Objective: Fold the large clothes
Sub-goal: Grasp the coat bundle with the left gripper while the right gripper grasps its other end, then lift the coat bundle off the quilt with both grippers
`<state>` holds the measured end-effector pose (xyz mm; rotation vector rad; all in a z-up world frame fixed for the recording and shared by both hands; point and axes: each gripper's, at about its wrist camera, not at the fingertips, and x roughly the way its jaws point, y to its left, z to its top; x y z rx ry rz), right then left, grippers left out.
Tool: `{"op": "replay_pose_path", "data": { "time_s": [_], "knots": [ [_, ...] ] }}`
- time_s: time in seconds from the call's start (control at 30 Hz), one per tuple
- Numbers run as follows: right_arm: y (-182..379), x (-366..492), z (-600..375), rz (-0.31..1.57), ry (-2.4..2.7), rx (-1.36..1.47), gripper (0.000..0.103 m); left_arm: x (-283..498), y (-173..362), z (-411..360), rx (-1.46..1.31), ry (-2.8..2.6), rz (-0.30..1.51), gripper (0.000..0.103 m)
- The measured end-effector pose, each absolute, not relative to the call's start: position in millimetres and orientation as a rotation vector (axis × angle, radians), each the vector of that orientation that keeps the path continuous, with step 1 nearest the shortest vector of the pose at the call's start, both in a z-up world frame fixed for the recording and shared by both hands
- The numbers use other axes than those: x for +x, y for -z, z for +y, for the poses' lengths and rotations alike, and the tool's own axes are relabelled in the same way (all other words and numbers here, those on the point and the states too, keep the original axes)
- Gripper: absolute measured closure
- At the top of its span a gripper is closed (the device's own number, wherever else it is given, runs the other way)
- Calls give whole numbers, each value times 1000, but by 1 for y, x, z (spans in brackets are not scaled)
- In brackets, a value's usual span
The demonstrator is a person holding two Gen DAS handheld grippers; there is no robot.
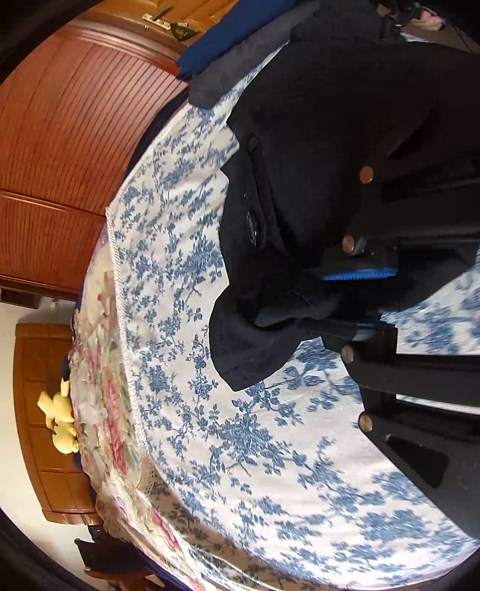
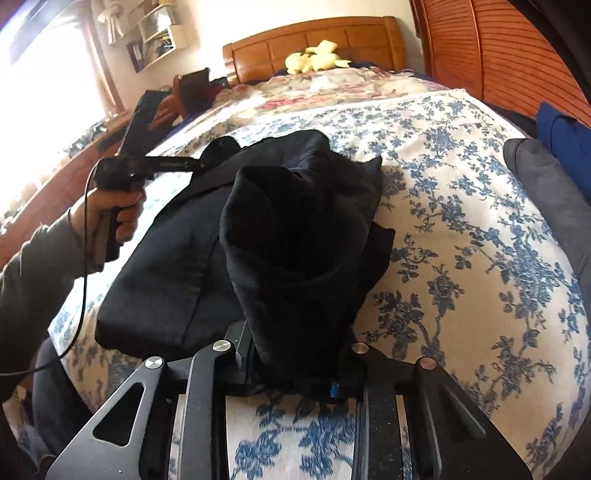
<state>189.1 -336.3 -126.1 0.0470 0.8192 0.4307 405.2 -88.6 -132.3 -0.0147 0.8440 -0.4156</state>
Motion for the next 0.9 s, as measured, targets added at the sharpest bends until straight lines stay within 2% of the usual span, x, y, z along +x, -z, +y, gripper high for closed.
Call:
{"op": "replay_pose_path", "data": {
  "time_s": [0.43,0.9],
  "knots": [
    [94,124,-376,780,-371,68,79,282,101,-92,68,464,798,91],
    [86,101,-352,784,-390,6,79,230,96,-68,91,403,756,91]
  ]
}}
